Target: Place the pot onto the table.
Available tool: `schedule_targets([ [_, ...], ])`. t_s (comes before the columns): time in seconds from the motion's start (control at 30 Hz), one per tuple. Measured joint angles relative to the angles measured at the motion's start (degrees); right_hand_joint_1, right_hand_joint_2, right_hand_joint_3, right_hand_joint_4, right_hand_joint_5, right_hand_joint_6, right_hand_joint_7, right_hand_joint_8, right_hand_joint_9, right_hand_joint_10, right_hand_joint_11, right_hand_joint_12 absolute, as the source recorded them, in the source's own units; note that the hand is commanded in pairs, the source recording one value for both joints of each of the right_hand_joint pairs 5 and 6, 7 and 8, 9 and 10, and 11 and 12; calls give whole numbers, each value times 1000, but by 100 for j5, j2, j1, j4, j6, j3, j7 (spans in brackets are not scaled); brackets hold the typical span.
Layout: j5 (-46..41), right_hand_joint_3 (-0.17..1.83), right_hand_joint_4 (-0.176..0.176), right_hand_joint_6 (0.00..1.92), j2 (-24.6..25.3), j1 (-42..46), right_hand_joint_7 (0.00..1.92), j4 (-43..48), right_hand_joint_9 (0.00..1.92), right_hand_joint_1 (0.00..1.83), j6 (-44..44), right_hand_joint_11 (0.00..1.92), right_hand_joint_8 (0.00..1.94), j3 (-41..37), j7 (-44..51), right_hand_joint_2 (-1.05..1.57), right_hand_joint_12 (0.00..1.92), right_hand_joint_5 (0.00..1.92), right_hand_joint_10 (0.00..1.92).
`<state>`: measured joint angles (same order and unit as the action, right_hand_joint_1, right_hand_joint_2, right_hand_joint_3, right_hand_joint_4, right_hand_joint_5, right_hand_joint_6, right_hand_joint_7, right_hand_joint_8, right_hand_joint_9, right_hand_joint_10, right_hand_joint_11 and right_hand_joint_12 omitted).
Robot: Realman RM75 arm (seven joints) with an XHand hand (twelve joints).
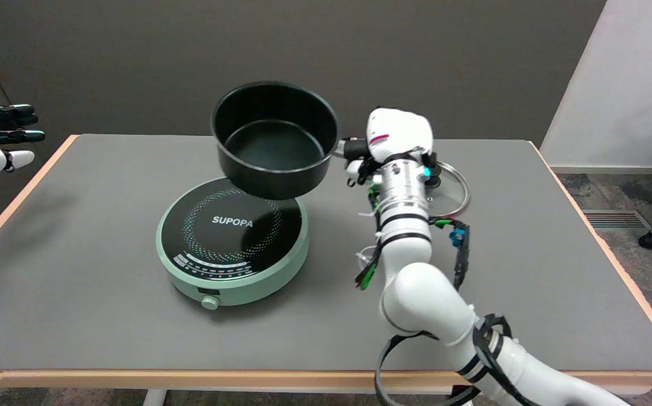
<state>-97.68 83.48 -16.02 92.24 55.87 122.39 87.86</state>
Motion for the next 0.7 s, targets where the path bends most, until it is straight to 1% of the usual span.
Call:
schedule_targets([
  [0.33,-196,661,-52,1860,-572,245,1860,402,1860,1126,-450,1860,1860,-743,-94,869,1860,1860,1860],
  [0.7,-584,679,-51,1866,-1144,1057,1866,990,1866,1122,-983,1866,1866,-1638,-124,876,1866,1866,1866],
])
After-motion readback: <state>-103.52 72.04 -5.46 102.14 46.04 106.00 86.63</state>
